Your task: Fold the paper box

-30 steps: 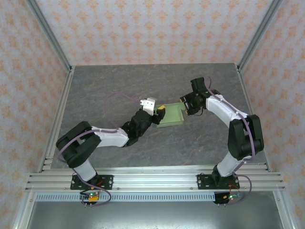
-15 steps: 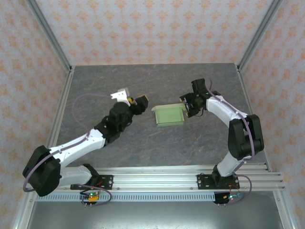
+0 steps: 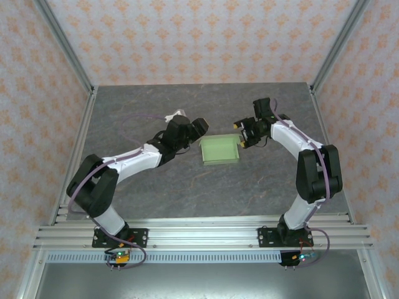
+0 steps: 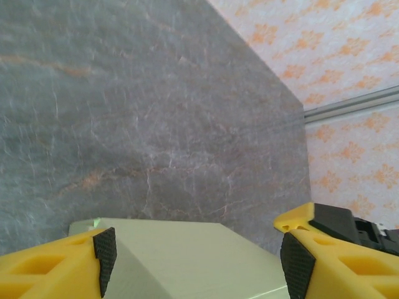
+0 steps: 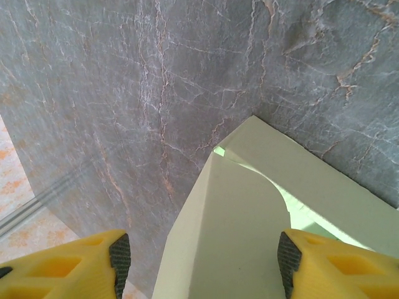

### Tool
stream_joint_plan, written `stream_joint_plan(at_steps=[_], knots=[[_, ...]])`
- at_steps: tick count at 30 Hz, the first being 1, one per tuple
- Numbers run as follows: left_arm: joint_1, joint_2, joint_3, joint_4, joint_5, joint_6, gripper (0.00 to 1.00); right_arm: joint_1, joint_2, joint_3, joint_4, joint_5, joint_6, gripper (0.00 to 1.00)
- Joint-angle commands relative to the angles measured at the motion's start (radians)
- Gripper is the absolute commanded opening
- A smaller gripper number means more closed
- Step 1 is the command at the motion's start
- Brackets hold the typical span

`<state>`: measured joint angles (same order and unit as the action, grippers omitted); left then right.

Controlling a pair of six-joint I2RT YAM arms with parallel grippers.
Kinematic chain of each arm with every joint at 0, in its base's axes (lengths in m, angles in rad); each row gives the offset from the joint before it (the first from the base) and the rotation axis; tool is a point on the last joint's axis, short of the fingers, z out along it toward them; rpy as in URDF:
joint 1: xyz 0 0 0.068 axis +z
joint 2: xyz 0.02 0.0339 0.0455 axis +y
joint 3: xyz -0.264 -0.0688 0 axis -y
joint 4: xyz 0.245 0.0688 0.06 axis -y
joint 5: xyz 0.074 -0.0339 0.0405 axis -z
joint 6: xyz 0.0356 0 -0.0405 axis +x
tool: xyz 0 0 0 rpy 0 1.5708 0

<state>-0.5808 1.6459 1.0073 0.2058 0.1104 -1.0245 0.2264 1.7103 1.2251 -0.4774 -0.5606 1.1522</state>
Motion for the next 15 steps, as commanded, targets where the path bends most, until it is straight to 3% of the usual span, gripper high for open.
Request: stream_joint_plan(at_steps=[1, 15], knots=[[-0.006, 0.014, 0.02, 0.05, 0.051, -0.098, 0.7, 0.01, -0.003, 0.006, -0.003, -0.016, 0.001, 0.63], [-0.071, 0.073, 0.001, 0.119, 0.043, -0.196, 0.65, 0.044, 0.003, -0.01, 0.026, -0.018, 0.035, 0.54]])
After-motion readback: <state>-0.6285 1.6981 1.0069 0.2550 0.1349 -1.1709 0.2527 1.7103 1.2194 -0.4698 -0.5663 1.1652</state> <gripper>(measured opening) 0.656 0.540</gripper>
